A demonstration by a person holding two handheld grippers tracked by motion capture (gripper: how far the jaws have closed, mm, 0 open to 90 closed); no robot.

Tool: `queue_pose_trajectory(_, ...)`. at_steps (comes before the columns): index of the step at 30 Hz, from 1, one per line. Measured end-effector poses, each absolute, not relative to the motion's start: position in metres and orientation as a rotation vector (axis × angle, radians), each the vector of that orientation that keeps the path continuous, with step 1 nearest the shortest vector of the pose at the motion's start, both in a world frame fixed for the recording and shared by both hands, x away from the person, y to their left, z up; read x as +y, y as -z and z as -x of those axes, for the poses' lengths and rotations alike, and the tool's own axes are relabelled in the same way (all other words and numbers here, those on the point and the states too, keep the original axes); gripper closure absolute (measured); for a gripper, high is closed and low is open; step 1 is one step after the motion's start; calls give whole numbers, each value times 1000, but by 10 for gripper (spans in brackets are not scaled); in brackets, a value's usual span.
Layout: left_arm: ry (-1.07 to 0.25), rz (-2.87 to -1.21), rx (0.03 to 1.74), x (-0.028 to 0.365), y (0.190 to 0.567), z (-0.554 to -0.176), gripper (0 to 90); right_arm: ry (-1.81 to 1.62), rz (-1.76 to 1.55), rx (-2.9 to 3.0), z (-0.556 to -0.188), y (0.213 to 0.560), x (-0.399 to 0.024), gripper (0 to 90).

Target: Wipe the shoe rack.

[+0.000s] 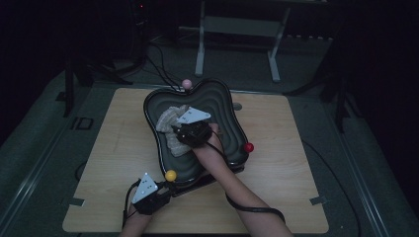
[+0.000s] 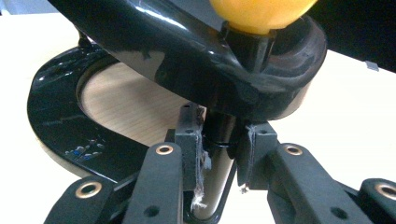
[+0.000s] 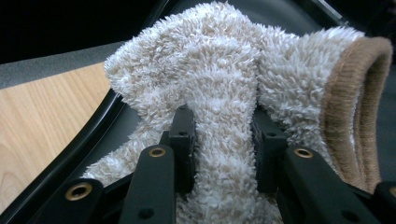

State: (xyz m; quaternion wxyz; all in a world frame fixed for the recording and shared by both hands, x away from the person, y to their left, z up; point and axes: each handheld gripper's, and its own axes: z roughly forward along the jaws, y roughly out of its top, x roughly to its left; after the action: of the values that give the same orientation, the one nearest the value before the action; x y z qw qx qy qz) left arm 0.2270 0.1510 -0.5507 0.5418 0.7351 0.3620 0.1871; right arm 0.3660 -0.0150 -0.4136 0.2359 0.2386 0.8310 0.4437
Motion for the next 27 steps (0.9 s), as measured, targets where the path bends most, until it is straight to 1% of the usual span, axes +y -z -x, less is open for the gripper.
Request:
queue_pose_trajectory(15, -450, -1747, 864, 151, 551, -227, 723, -1216, -578, 2290, -330, 435, -24, 674)
queue_pose_trajectory(27, -447, -1747, 862, 151, 551, -226, 723, -1189, -504, 2325, -298, 453, -41, 674)
